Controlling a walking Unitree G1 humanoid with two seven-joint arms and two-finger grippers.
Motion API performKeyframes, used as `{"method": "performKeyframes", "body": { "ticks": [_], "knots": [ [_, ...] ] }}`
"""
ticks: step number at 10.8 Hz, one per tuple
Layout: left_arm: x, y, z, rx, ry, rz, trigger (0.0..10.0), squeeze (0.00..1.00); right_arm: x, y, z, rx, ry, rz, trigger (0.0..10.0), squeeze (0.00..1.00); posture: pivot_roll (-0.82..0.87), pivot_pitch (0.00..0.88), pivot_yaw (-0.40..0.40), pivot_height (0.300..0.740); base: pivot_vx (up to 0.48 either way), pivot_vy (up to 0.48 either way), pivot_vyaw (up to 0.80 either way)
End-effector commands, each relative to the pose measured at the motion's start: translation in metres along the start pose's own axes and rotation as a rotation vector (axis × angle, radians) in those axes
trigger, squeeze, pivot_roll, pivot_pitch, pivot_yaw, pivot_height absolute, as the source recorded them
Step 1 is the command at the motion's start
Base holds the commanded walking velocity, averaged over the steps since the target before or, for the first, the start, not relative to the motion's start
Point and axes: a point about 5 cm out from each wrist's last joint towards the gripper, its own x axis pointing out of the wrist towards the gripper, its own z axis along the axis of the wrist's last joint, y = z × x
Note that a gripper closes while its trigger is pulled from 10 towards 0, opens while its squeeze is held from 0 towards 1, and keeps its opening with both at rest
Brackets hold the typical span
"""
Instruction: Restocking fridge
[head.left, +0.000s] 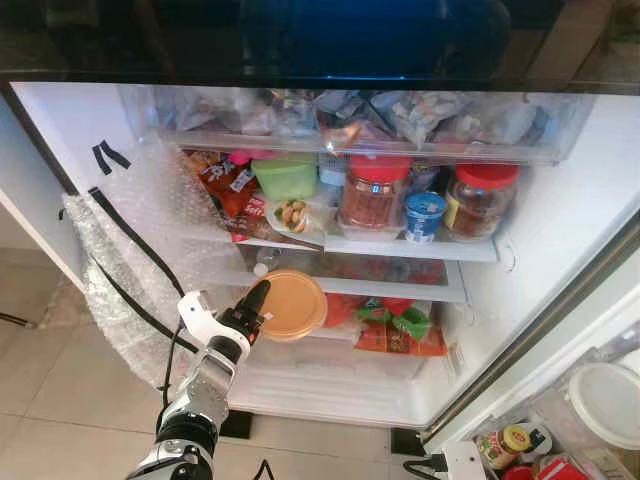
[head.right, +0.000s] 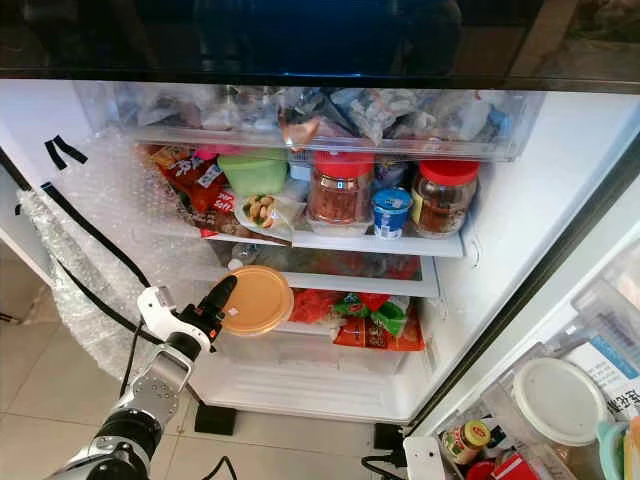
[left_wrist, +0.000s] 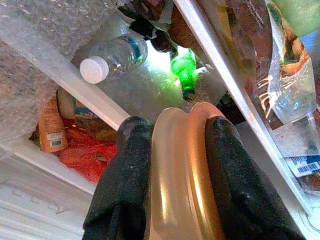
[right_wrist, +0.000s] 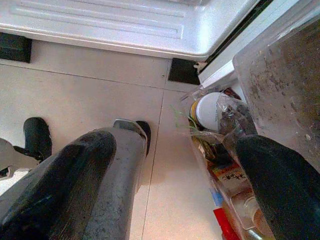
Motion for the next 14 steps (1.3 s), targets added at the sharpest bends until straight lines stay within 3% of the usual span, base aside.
{"method": "performKeyframes", "body": {
  "ticks": [1, 7, 11, 14],
  "knots": [
    [0.0018, -0.0015, 0.0006, -0.002, -0.001, -0.004, 10.0, 0.00, -0.0003, -0.0007, -0.0017, 0.009, 0.004, -0.005, 10.0, 0.00, -0.15, 0.063, 0.000, 0.695, 0.000, 0.000, 0.00],
    [0.0025, -0.0017, 0.0011, -0.001, -0.001, -0.001, 10.0, 0.00, 0.0000, 0.0006, -0.0002, 0.020, -0.001, 0.002, 10.0, 0.00, -0.15, 0.060, -0.001, 0.695, 0.000, 0.000, 0.00],
    [0.0027, -0.0019, 0.0014, 0.000, -0.003, 0.000, 10.0, 0.00, 0.0001, 0.0011, 0.0019, 0.031, -0.020, 0.012, 10.0, 0.00, -0.15, 0.063, -0.003, 0.640, 0.000, 0.000, 0.00],
    [0.0041, -0.0035, 0.0035, 0.006, -0.012, -0.004, 10.0, 0.00, 0.0000, -0.0005, 0.0028, 0.038, -0.027, 0.010, 10.0, 0.00, -0.15, 0.065, -0.003, 0.640, 0.000, 0.000, 0.00]
  ]
}}
